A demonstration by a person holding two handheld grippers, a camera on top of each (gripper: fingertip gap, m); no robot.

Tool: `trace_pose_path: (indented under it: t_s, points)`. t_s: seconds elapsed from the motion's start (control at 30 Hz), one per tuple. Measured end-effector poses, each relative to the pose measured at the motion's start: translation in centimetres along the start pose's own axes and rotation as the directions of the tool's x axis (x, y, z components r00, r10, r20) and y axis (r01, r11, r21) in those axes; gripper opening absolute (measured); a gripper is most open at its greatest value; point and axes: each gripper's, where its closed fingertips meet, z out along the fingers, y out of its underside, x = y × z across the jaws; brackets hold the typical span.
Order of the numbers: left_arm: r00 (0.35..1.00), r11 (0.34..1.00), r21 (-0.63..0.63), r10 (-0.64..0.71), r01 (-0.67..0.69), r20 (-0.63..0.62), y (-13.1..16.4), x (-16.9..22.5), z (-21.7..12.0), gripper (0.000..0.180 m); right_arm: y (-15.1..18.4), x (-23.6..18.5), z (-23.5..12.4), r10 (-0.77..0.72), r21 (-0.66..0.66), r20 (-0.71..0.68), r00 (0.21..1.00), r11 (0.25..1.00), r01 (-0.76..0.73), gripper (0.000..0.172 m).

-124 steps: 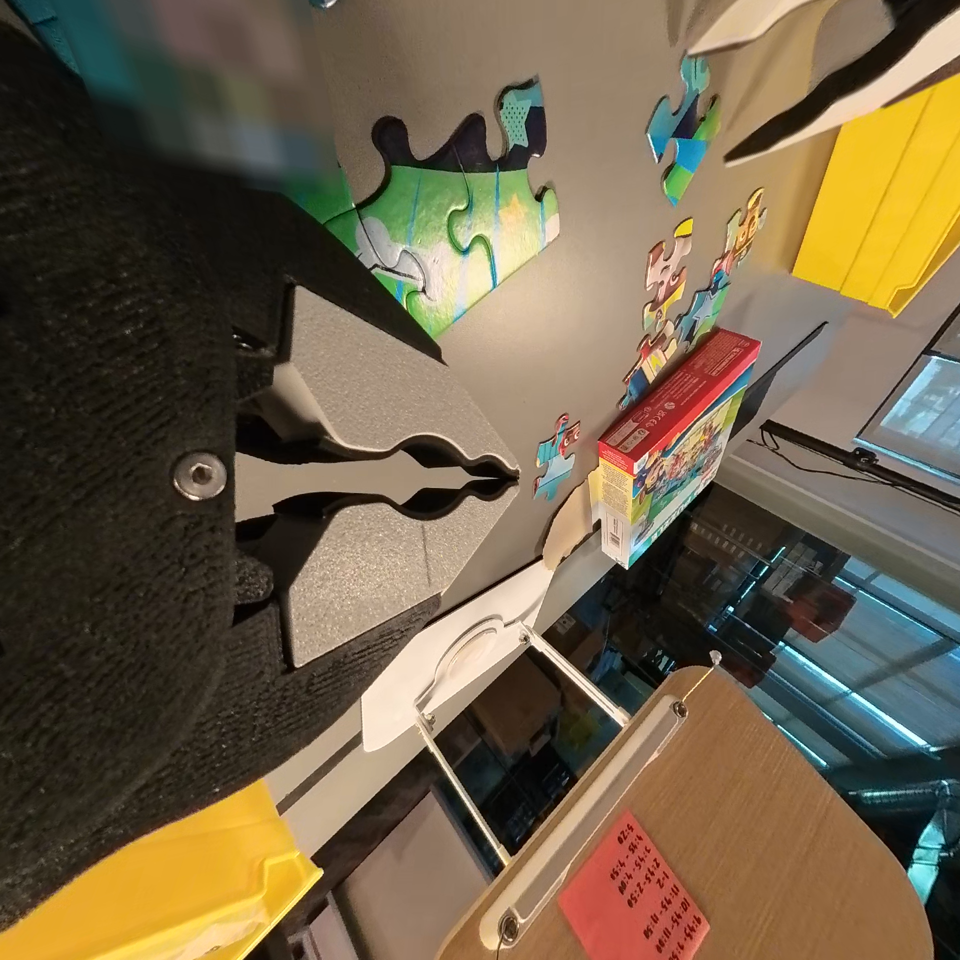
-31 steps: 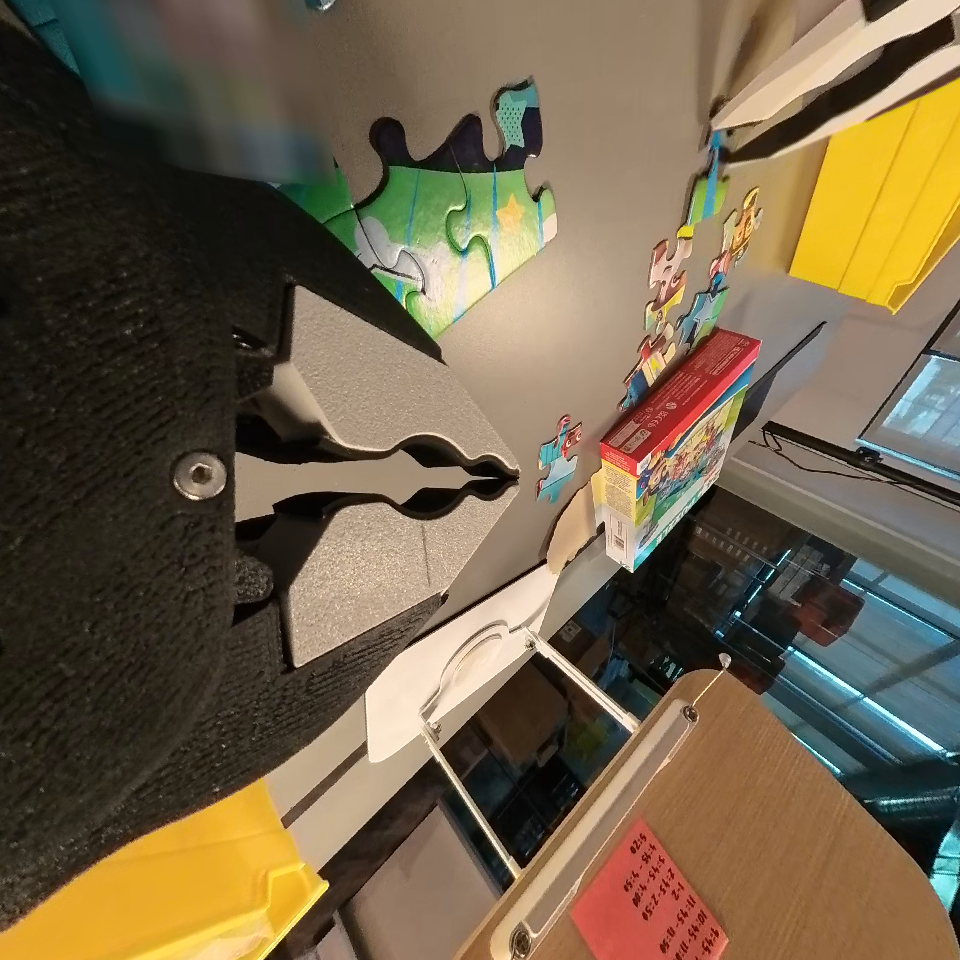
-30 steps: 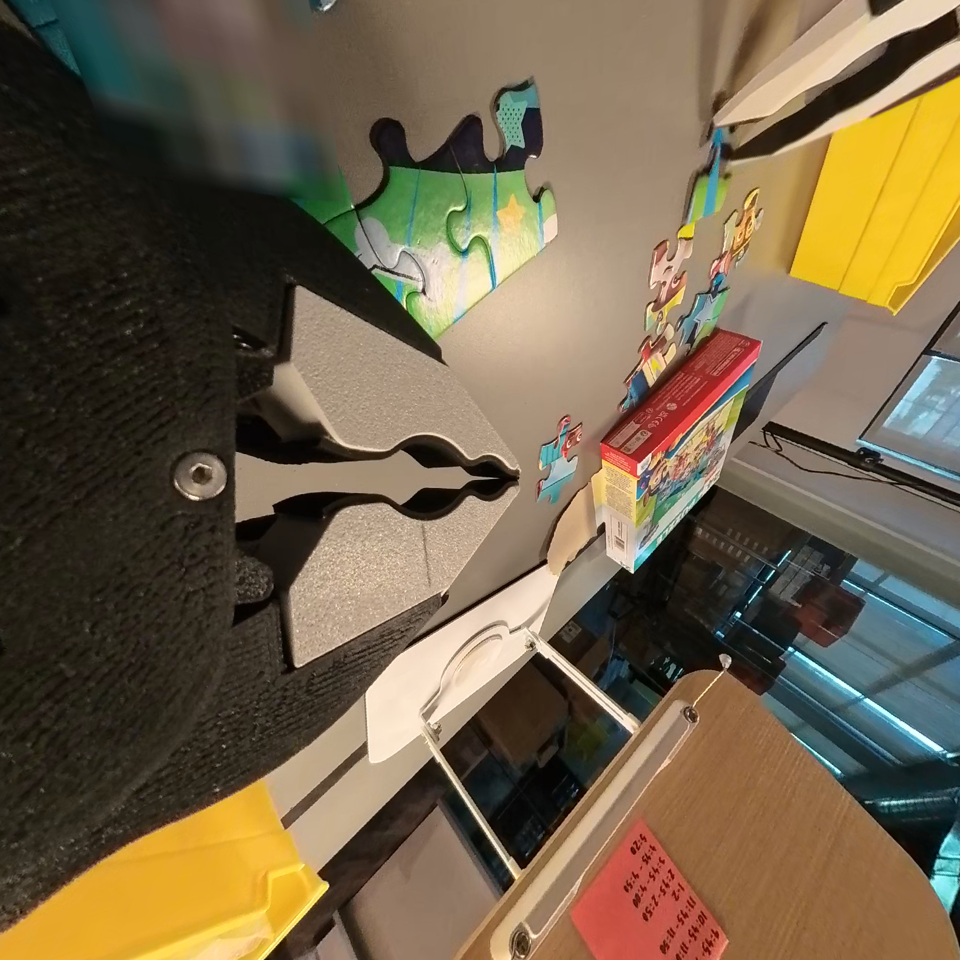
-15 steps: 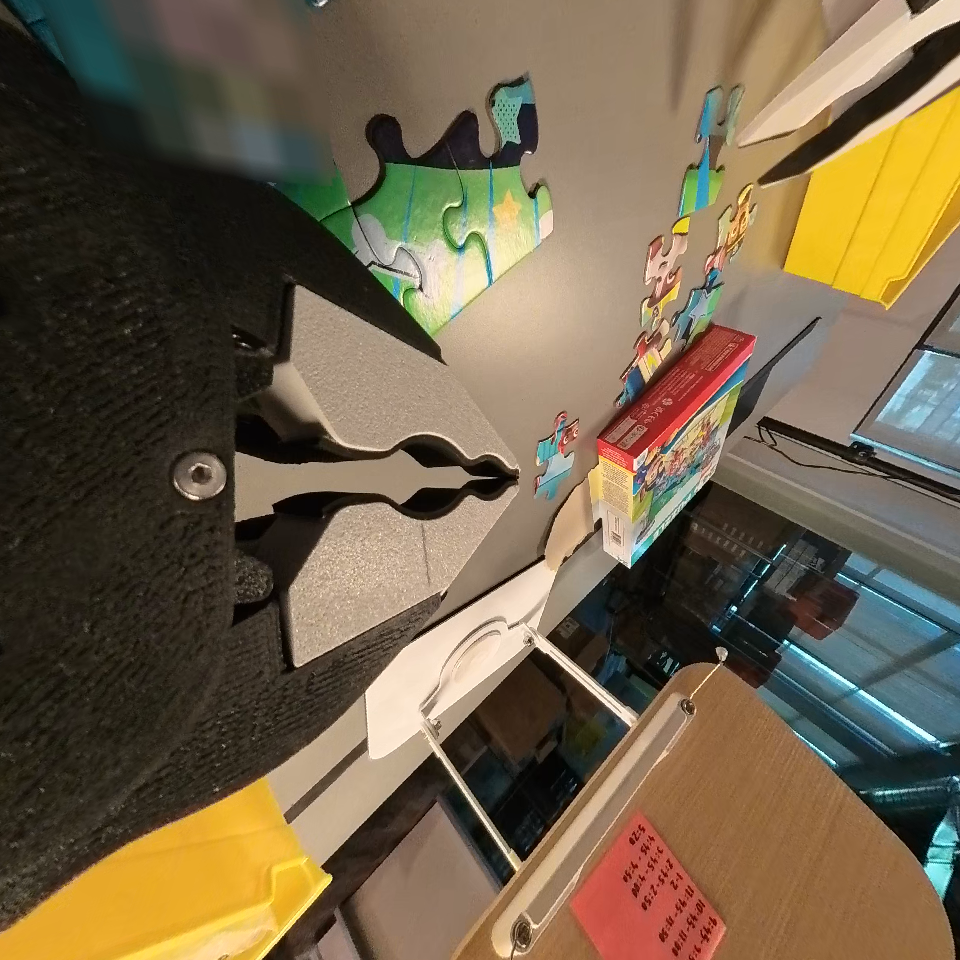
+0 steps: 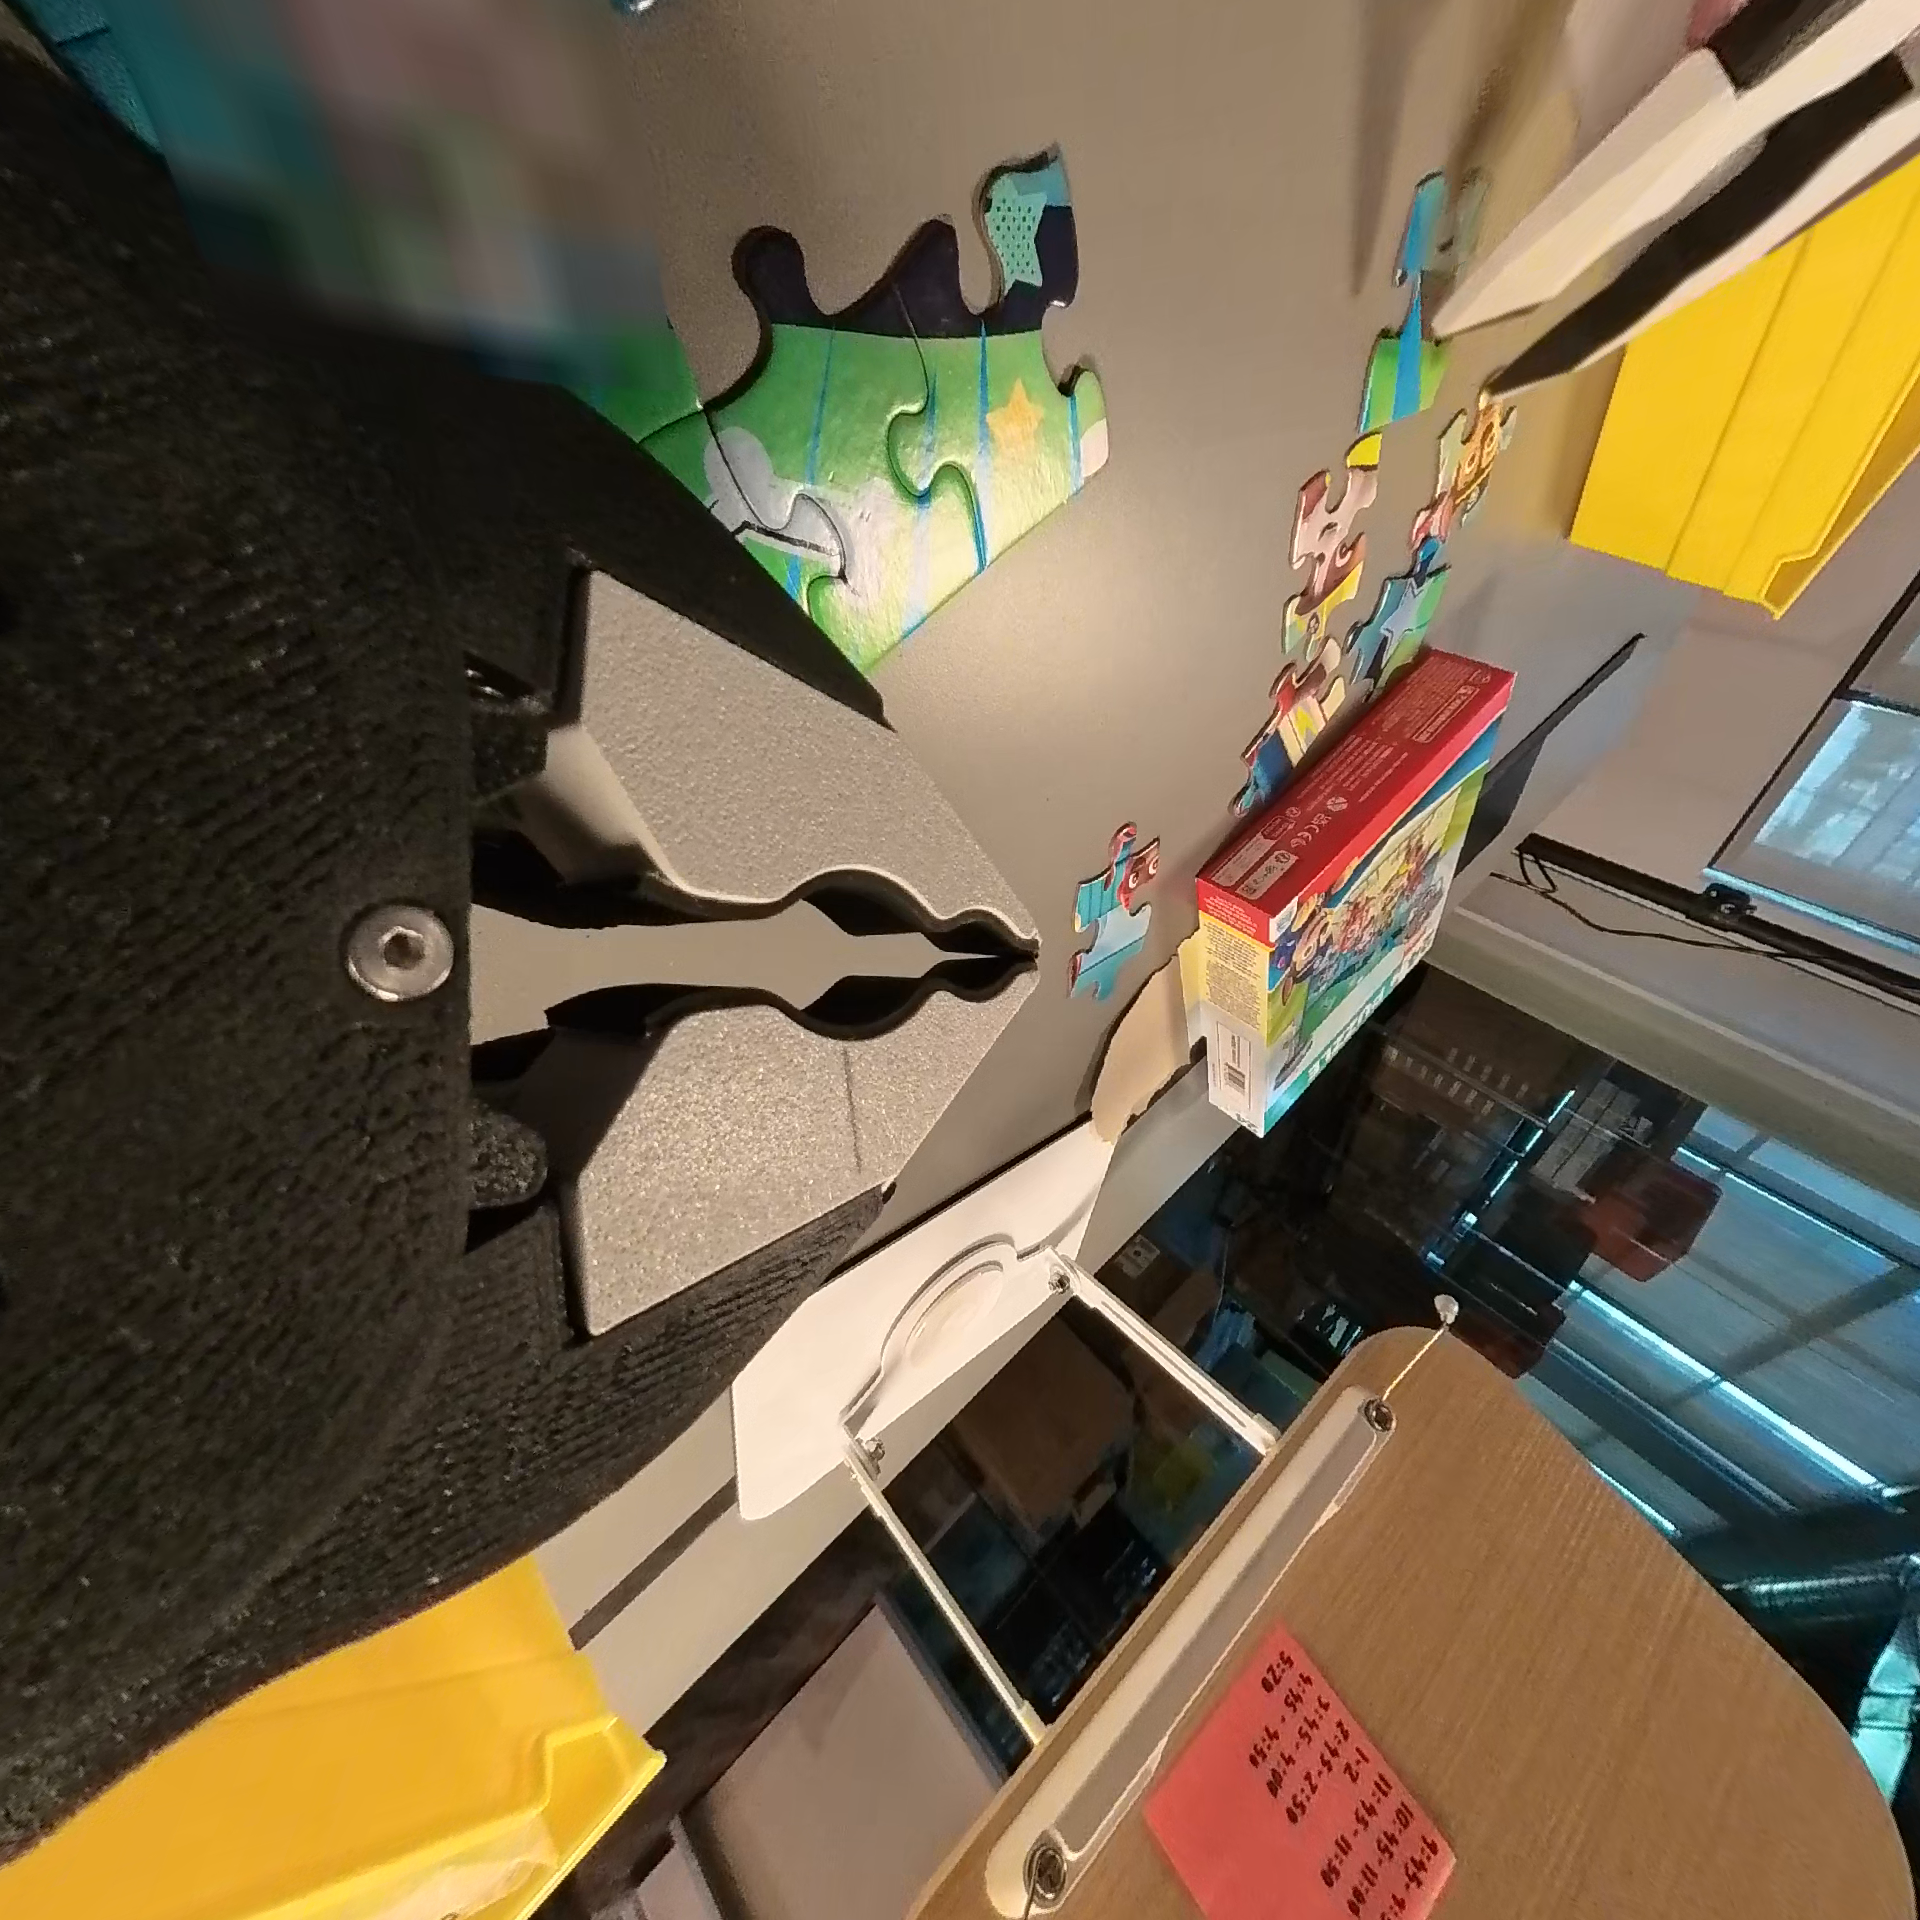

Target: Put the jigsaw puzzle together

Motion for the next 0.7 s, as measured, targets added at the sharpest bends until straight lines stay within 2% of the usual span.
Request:
trace_pose_path:
  t_s: [0.3, 0.47, 0.7]
  points:
    - [0.996, 0.999, 0.024, -0.027, 0.025, 0.088, -3.1, -4.4, 1.2, 0.059, 0.0, -0.1, 0.0, -0.003, -0.001, 0.002, 1.000, 1.000, 0.003, 0.000]
    - [0.987, 0.996, -0.009, -0.084, 0.086, 0.136, -3.2, -7.4, 3.1, 0.076, 0.0, 0.0, 0.0, -0.003, -0.002, 0.002, 1.000, 1.000, 0.003, 0.000]
    - [0.985, 0.993, -0.055, -0.094, 0.102, 0.142, -3.1, -8.5, 5.3, 0.088, 0.0, -0.1, 0.0, -0.002, -0.002, 0.003, 1.000, 1.000, 0.002, 0.000]
